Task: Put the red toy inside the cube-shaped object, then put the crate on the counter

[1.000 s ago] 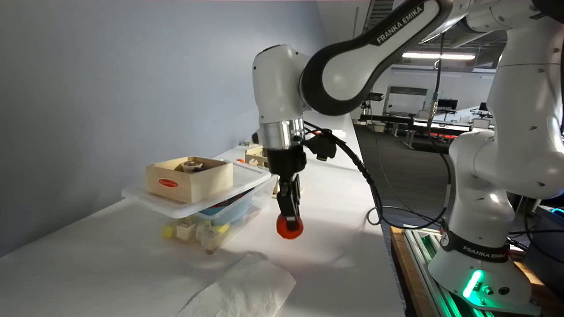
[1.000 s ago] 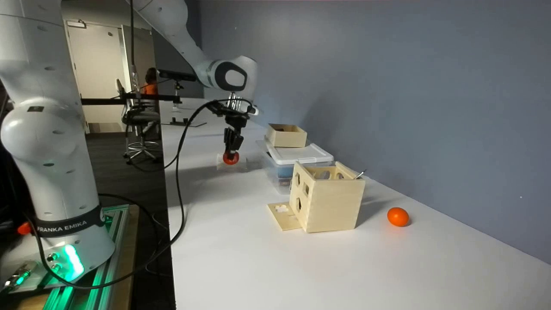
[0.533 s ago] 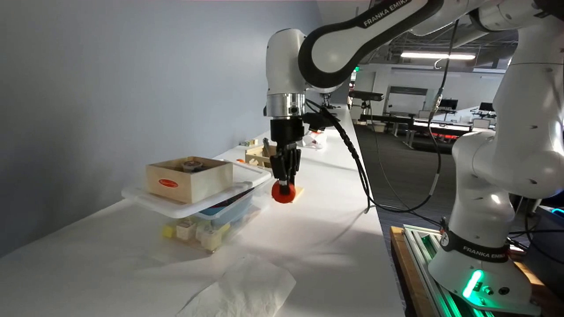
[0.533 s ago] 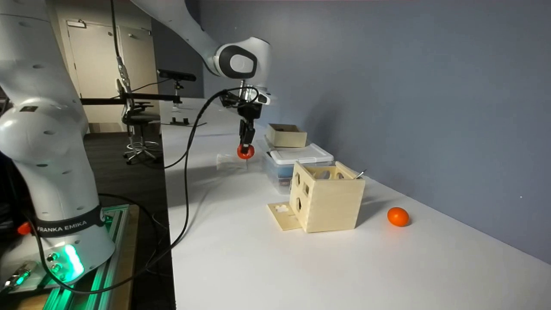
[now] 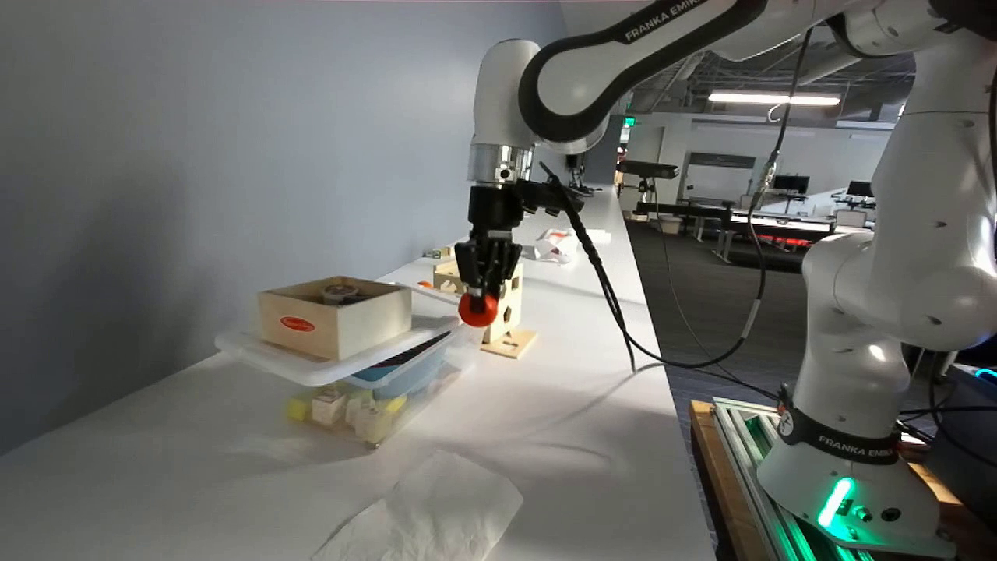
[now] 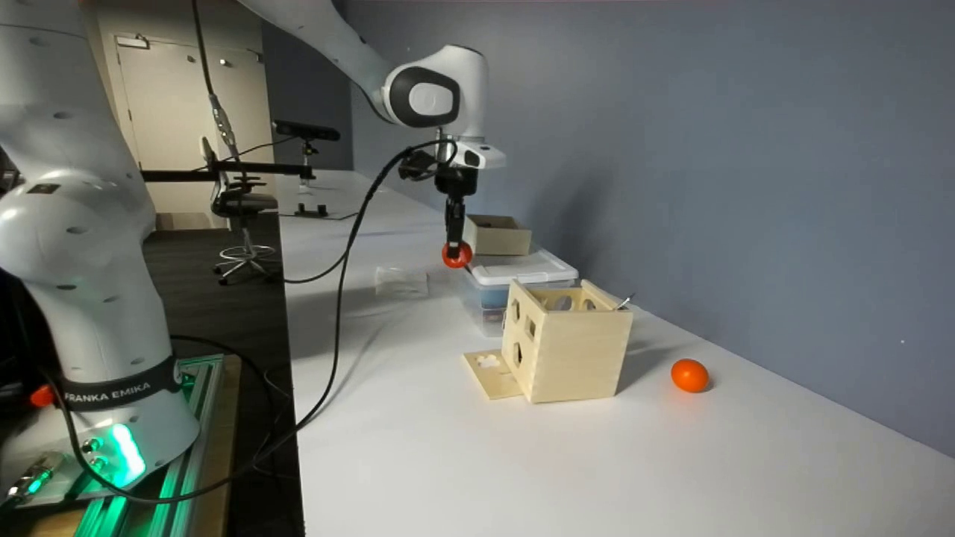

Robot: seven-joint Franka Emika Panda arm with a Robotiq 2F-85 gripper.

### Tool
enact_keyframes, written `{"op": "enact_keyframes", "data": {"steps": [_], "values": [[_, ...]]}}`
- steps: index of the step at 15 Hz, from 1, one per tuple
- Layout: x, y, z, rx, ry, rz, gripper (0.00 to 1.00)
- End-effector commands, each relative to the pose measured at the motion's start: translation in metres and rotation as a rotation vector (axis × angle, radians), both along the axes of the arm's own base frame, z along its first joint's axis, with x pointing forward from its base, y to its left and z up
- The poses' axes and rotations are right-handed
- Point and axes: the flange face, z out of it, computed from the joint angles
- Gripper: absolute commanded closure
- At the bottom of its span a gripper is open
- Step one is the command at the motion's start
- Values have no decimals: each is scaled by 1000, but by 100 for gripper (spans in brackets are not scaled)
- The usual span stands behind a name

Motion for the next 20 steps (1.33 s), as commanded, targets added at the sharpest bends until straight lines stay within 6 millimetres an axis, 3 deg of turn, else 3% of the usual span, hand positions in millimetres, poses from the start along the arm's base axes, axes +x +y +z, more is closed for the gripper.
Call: {"op": "enact_keyframes", "data": {"steps": [1, 5, 8, 14, 17, 19, 20], "values": [[25, -59, 30, 8, -100, -177, 91], [41, -124, 64, 8, -212, -377, 91], [53, -147, 74, -30, -300, -513, 91], [70, -167, 47, -251, -436, -677, 91], [66, -179, 40, -384, -441, -783, 91], [61, -177, 28, -465, -410, -847, 91], [59, -174, 23, -474, -382, -860, 86]]}}
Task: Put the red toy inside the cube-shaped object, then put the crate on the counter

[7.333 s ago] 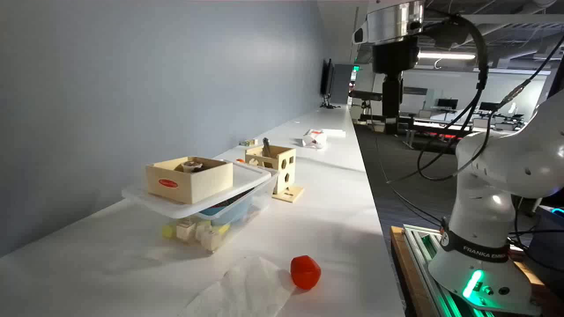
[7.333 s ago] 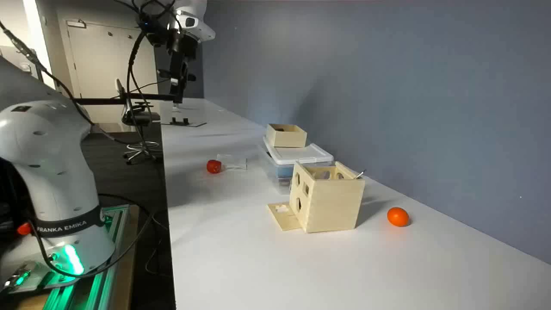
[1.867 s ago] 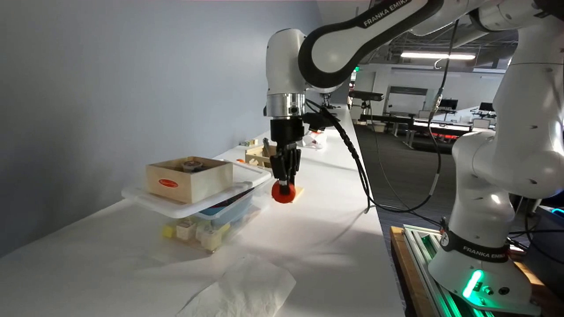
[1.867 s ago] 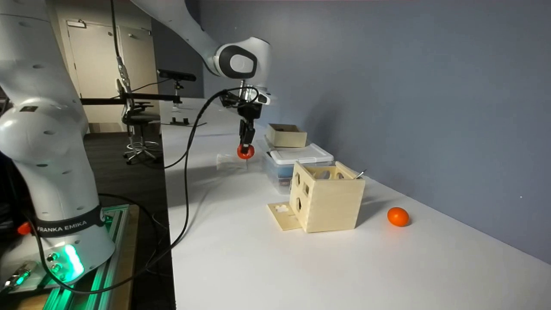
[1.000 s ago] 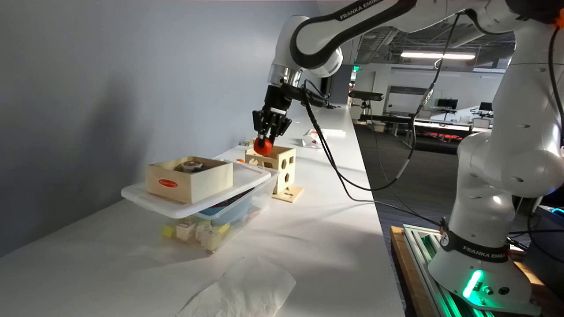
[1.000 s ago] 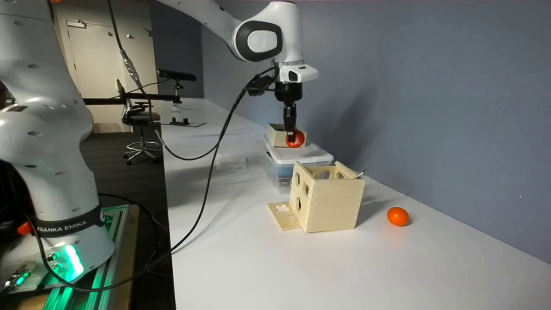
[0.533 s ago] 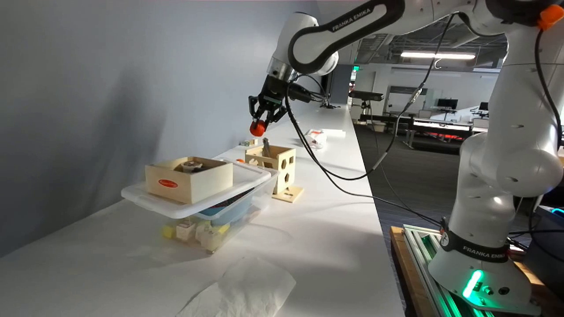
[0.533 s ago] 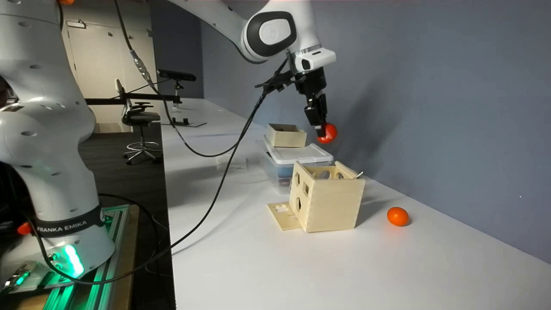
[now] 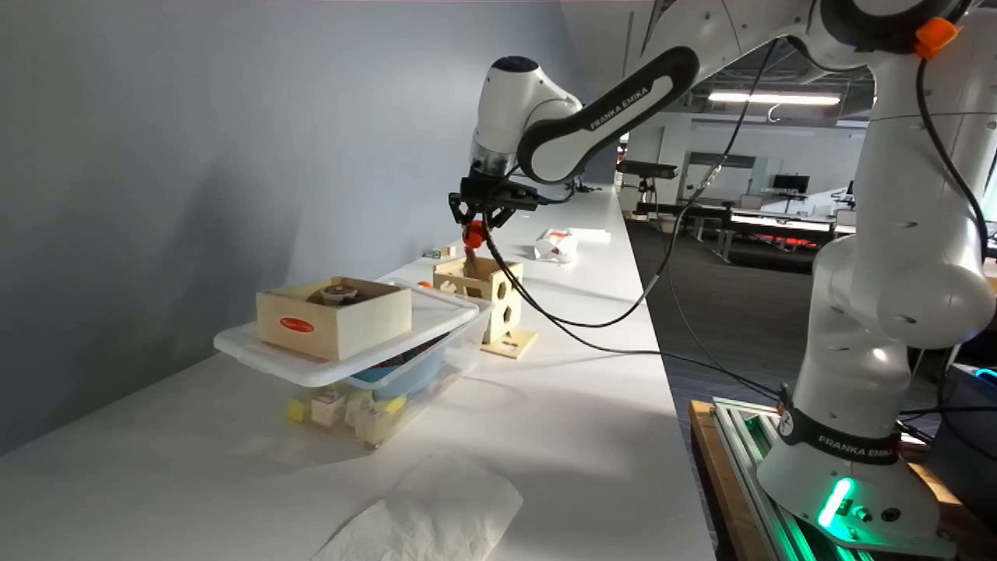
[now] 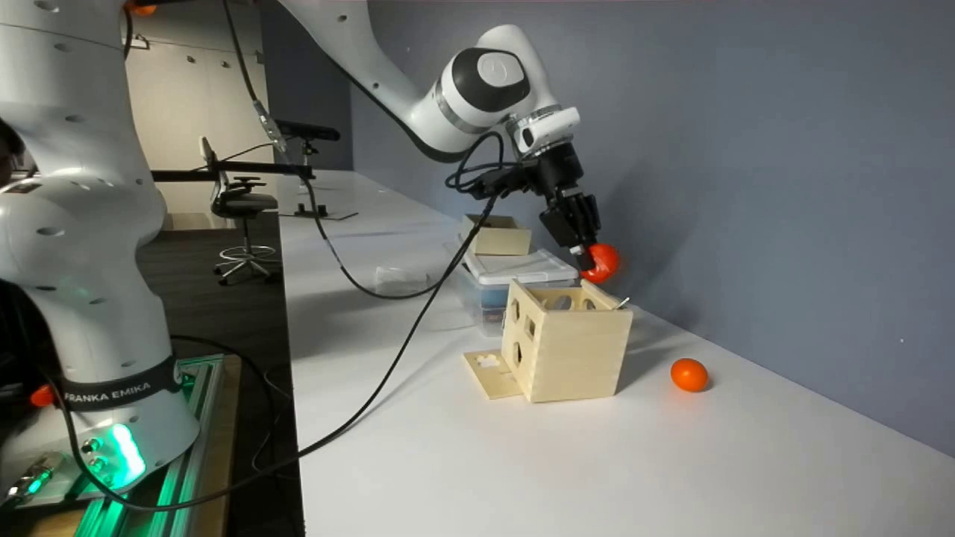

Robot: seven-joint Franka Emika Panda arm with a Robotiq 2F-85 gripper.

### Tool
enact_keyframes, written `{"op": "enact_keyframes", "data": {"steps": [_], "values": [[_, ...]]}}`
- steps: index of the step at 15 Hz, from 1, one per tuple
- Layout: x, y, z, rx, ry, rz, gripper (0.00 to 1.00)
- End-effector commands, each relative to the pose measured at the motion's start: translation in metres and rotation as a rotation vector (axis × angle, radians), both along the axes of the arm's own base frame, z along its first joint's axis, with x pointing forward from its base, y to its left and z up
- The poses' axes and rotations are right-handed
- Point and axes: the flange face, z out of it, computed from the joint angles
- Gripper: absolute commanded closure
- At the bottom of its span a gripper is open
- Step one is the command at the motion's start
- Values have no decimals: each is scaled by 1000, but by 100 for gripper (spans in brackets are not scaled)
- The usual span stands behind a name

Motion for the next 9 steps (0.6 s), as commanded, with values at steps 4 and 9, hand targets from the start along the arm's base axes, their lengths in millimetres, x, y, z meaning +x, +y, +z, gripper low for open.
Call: {"op": "enact_keyframes", "data": {"steps": [4, 9], "values": [[-11, 34, -5, 5, 99, -91, 92], [-10, 45, -14, 5, 143, -110, 35]]}}
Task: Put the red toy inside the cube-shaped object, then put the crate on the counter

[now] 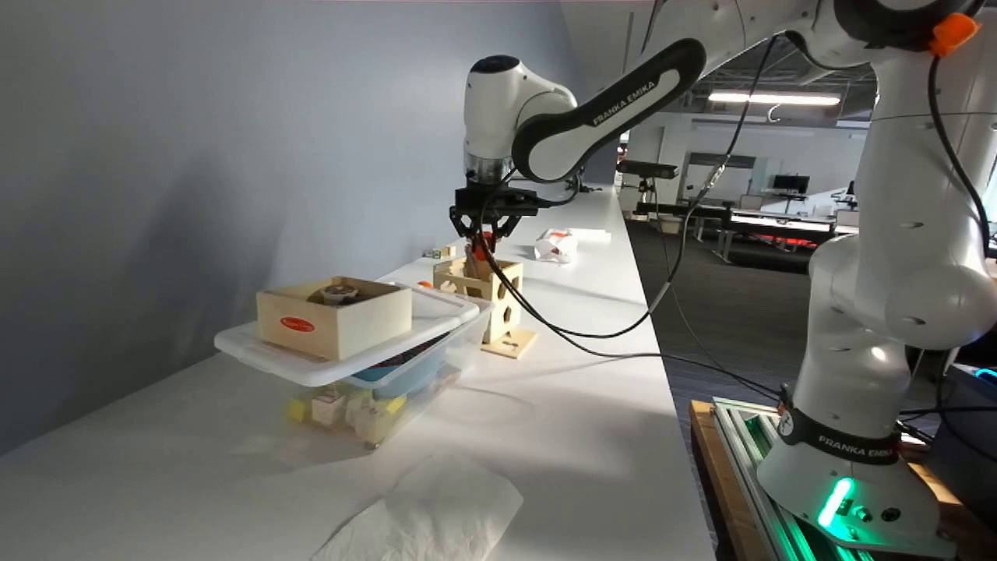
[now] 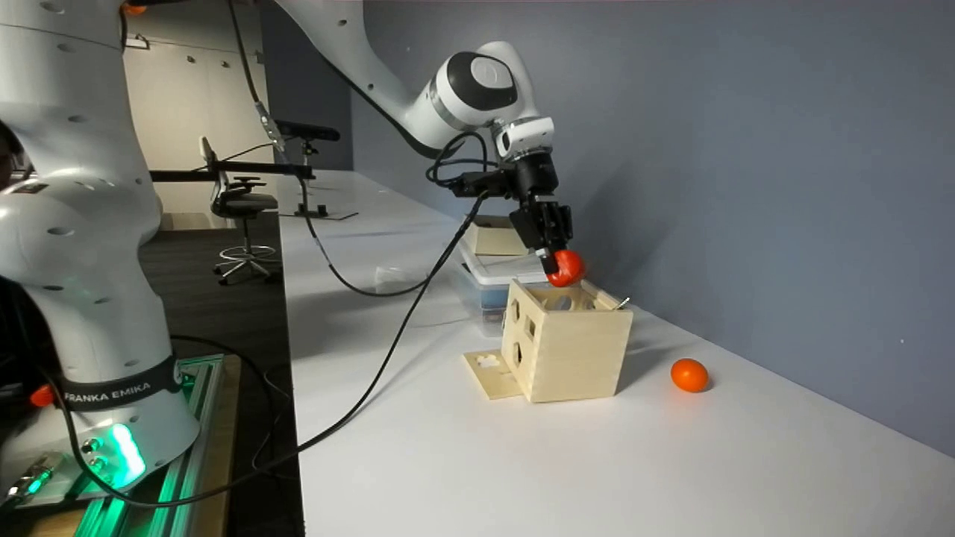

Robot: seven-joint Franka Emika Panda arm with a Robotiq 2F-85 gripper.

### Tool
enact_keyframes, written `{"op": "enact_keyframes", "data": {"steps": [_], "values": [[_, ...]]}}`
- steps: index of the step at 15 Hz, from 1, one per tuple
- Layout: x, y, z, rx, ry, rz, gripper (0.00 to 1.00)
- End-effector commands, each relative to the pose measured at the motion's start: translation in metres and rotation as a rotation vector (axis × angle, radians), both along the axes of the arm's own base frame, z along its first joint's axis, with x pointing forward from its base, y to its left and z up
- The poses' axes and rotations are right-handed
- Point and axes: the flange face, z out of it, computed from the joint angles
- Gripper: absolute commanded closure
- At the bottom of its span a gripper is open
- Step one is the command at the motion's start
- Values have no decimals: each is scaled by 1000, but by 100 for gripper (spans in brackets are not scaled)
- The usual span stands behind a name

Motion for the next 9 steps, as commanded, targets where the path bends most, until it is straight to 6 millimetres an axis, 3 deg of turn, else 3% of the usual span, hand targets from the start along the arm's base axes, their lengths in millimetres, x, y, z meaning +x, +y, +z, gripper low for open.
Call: {"op": "enact_keyframes", "data": {"steps": [1, 5, 9], "values": [[-5, 3, -1, 21, 22, -42, 29], [-6, 13, 3, 57, 16, -13, 2], [-31, 61, 31, 172, 6, 196, 0]]}}
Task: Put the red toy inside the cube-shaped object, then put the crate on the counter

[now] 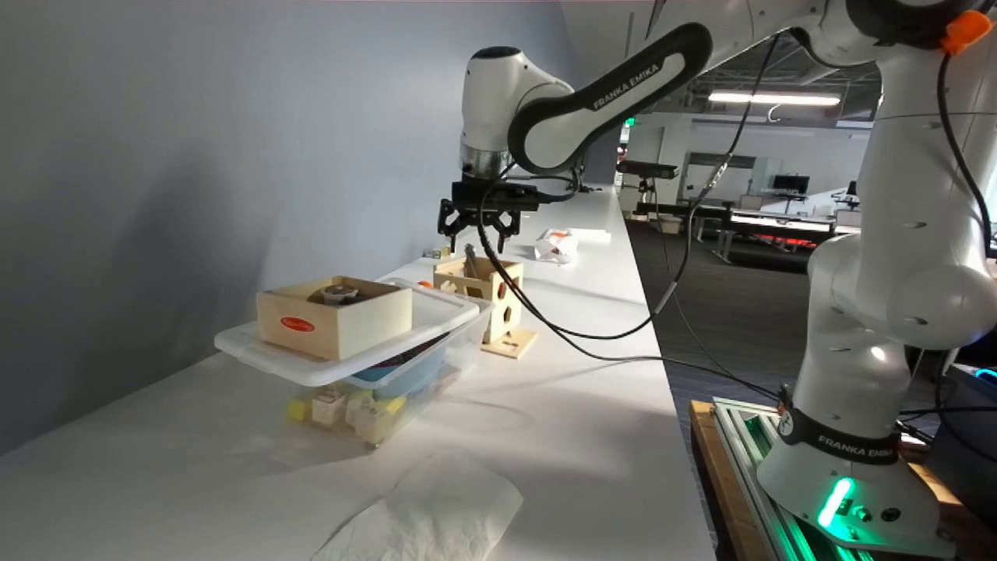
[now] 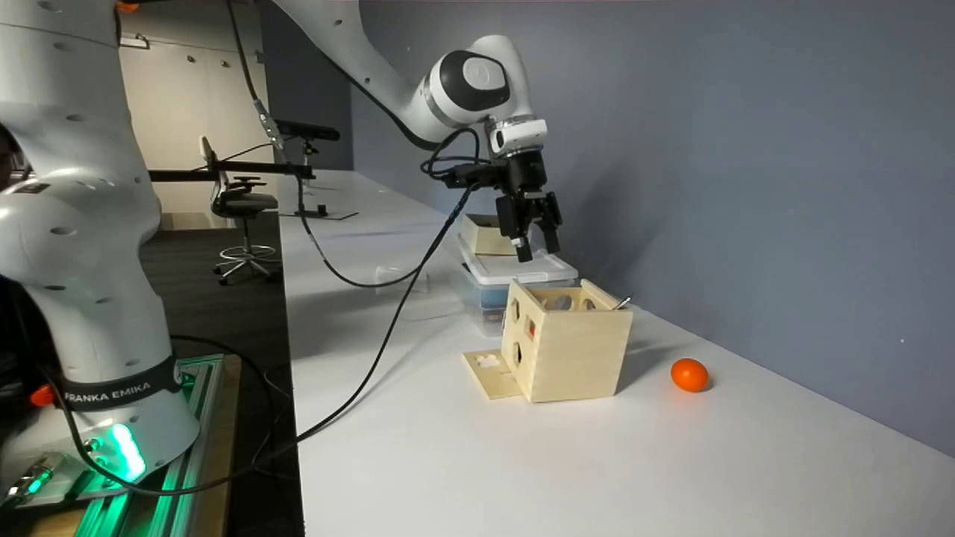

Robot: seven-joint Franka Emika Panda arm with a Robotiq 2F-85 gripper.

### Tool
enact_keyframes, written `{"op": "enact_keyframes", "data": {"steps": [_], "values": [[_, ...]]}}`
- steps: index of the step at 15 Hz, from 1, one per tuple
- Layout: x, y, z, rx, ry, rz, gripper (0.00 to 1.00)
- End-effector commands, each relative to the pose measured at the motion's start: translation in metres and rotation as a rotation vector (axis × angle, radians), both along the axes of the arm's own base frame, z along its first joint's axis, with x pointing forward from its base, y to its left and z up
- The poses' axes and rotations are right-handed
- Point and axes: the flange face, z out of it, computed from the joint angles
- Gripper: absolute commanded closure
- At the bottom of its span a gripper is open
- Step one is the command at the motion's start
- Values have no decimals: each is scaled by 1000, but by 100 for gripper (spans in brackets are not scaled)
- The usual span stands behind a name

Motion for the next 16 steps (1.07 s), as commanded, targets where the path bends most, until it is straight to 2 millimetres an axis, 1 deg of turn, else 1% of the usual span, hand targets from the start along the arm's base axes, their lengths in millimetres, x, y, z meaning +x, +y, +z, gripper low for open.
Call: {"op": "enact_keyframes", "data": {"steps": [1, 3, 5, 7, 9, 12, 14, 16], "values": [[-39, 44, 32, 73, 0, 186, 0], [-55, 63, 43, 95, -2, 296, 0], [-68, 81, 50, 117, 3, 404, 0], [-75, 97, 56, 125, 11, 516, 0], [-77, 115, 60, 123, 0, 625, 0], [-68, 146, 62, 142, -25, 784, 0], [-54, 166, 60, 176, -34, 876, 0], [-39, 180, 55, 198, -21, 920, 0]]}}
